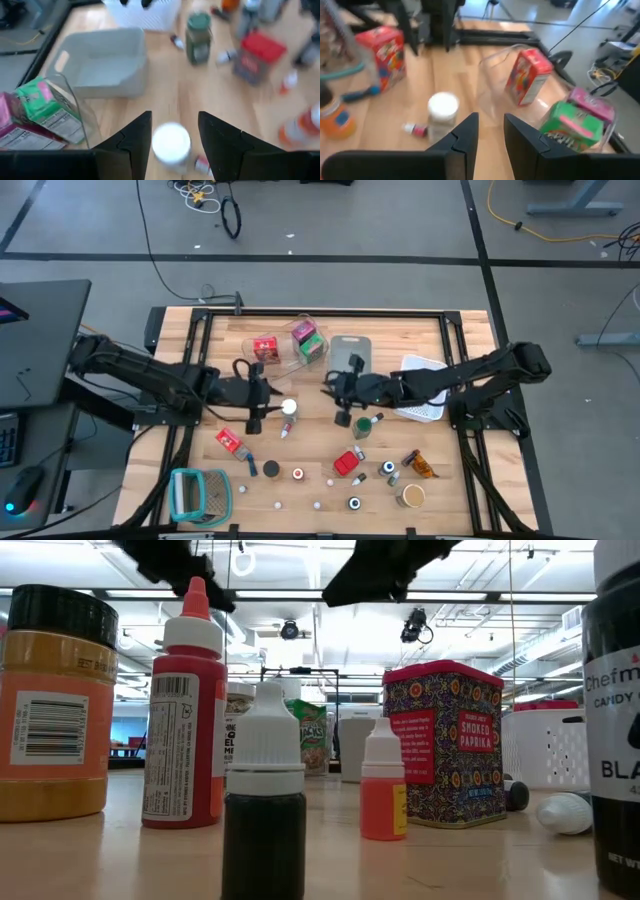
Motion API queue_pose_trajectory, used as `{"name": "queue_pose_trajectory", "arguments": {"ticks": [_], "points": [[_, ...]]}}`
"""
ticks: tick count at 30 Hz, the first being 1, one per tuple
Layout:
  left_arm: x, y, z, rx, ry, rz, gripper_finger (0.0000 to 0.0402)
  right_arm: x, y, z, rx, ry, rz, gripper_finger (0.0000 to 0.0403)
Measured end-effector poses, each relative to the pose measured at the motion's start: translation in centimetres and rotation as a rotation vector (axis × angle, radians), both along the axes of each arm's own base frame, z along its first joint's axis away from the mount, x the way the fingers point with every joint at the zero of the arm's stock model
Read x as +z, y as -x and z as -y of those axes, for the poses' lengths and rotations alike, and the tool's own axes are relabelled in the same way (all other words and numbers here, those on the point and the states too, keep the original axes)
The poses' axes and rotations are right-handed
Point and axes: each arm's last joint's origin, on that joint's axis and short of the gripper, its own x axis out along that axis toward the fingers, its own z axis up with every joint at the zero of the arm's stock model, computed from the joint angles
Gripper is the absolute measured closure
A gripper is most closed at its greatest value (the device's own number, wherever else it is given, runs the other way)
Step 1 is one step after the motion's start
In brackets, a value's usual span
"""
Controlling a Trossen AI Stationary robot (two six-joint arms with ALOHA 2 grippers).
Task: Pick & Place Kitchen Items
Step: Put the red cereal box into the transparent bin
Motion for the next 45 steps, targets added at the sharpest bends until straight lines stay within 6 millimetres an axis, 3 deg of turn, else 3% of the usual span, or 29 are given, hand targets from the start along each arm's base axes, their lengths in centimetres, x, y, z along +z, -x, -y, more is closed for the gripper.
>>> {"name": "queue_pose_trajectory", "arguments": {"ticks": [6,15,20,25,39,45], "points": [[-1.0,1.5,1.2,-0.197,-0.084,-0.197,0.0233,-1.0,0.0,-0.8,0.082,-0.024,-0.077,0.0301],[0.2,3.4,1.8,-0.185,0.032,-0.399,0.0233,-0.9,-0.2,-0.9,0.238,0.104,-0.092,0.0301],[0.1,3.8,2.4,-0.225,0.117,-0.448,0.0233,-0.9,-0.3,-0.5,0.295,0.222,-0.118,0.0301],[-0.3,4.7,2.9,-0.273,0.171,-0.555,0.0233,-0.8,-0.4,0.3,0.274,0.227,-0.114,0.0301],[-2.0,5.4,3.5,-0.209,0.167,-0.595,0.0233,-0.7,-0.6,1.6,0.225,0.207,-0.105,0.0301],[-2.0,5.5,3.5,-0.265,0.155,-0.604,0.0233,-0.5,-0.8,1.6,0.215,0.194,-0.07,0.0301]]}}
